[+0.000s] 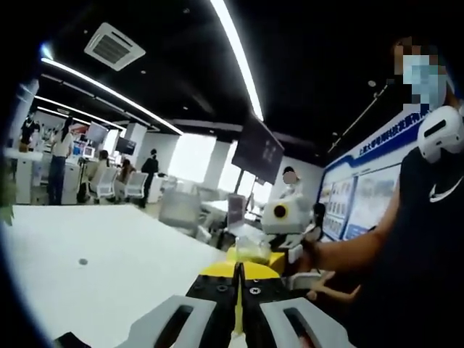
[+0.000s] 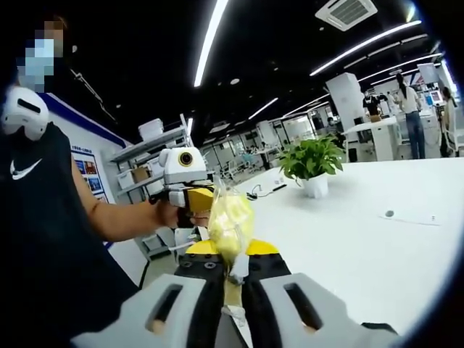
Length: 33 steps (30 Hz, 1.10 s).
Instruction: Compare the silicone blocks by pressing each to a similar depth, holding the contact briefly, and releasing to observe deformation and rebound differences across the visible hardness samples.
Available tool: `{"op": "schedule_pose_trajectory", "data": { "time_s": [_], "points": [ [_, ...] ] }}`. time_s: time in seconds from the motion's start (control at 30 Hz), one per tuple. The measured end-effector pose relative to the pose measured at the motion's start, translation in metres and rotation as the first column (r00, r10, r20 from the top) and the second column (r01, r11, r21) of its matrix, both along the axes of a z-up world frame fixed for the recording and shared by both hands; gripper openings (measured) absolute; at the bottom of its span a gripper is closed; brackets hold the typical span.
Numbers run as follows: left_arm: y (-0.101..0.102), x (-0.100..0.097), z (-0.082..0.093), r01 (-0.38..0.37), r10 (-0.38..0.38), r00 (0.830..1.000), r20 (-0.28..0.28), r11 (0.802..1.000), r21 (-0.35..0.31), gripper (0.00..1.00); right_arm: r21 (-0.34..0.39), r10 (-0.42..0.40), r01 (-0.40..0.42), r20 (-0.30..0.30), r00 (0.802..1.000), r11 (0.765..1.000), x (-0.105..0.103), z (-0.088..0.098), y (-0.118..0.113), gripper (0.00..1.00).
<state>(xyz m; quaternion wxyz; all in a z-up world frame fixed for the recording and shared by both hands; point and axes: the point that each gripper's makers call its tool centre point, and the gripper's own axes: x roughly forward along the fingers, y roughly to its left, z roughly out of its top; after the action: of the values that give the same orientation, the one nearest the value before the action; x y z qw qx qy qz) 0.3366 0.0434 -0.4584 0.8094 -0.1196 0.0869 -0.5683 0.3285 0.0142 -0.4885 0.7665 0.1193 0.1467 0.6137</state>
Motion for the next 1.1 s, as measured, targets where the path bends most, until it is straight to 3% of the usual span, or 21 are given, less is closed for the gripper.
{"op": "schedule_pose_trajectory", "data": {
  "time_s": [0.17,0.3,0.37,0.63,0.77,0.9,0.93,1.0,1.1],
  "points": [
    [0.0014,0.0006,-0.0028,-0.007,0.007,1.0,-0.002,1.0,0.018,0.0,-0.007,-0.002,0.002,-0.016,1.0,1.0,0.0003,-0.0027,0.0007,0.04],
    [0.0017,0.0002,-0.0042,-0.009,0.009,1.0,-0.003,1.0,0.024,0.0,-0.016,-0.007,0.007,0.025,1.0,1.0,0.0007,-0.004,0.0014,0.04],
    [0.002,0.0008,-0.0059,-0.015,0.015,1.0,0.0,0.999,0.031,0.0,-0.021,-0.007,0.007,0.007,1.0,1.0,0.0008,-0.0051,0.0016,0.04],
    [0.0011,-0.0027,-0.0097,-0.022,0.022,1.0,0.013,0.999,0.041,0.0,-0.04,0.004,-0.003,0.032,0.999,0.999,-0.0005,-0.008,0.0002,0.04],
    [0.0016,-0.0047,-0.0082,-0.024,0.023,1.0,0.009,0.999,0.036,0.0,-0.029,0.011,-0.01,0.062,0.998,1.0,-0.0023,-0.0074,0.0004,0.03],
    [0.0022,-0.0044,-0.0044,-0.033,0.032,0.999,0.027,0.999,0.037,0.0,-0.012,0.008,-0.007,0.049,0.999,1.0,-0.0017,-0.0041,0.0012,0.04],
    [0.0029,-0.0037,-0.0025,-0.036,0.036,0.999,0.028,0.999,0.029,0.0,-0.002,0.005,-0.005,0.057,0.998,1.0,-0.0009,-0.0024,0.0015,0.05],
    [0.0031,-0.0025,-0.0009,-0.042,0.041,0.999,0.032,0.999,0.03,0.0,-0.003,-0.007,0.007,0.132,0.991,1.0,0.0031,-0.001,0.0014,0.06],
    [0.0036,-0.0008,-0.0009,-0.045,0.044,0.999,0.026,0.999,0.03,0.0,0.0,-0.011,0.011,0.101,0.995,1.0,0.0045,-0.0028,0.0022,0.09]
  ]
}}
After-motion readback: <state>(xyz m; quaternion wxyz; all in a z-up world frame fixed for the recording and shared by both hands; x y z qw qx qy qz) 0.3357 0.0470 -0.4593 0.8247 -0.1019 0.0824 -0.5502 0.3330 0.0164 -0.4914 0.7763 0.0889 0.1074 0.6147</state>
